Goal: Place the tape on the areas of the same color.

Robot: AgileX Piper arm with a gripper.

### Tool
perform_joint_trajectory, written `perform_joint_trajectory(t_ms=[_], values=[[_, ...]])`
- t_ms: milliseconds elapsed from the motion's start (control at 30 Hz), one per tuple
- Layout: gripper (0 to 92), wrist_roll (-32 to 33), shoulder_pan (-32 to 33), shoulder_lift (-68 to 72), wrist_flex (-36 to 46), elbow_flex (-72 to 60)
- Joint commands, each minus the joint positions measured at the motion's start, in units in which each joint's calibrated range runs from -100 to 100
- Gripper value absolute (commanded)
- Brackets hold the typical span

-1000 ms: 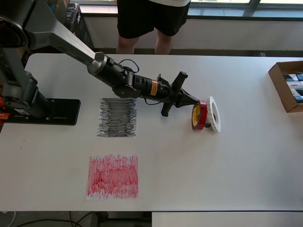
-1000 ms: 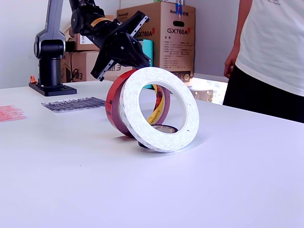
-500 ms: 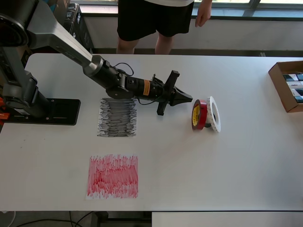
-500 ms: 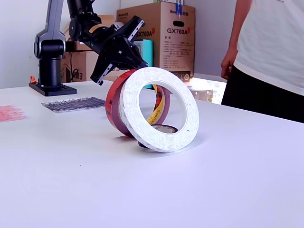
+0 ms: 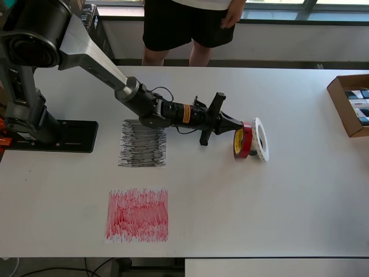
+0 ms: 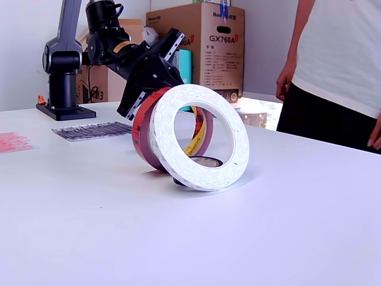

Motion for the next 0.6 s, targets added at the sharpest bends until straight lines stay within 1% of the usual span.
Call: perform_joint_trajectory(t_ms=[0,133,300,400,567], values=[[0.7,-16.32,-0.12,0.22,0.82,-0.67],[1.0,-17.63,-0.12,0.31,-0.03,-0.39],[9.6,-17.80,-0.04,0.31,-0.63,0.15],[12.8,-17.80,0.12,0.31,-0.63,0.24],[13.4,-17.80,0.28,0.40,-0.63,0.33]])
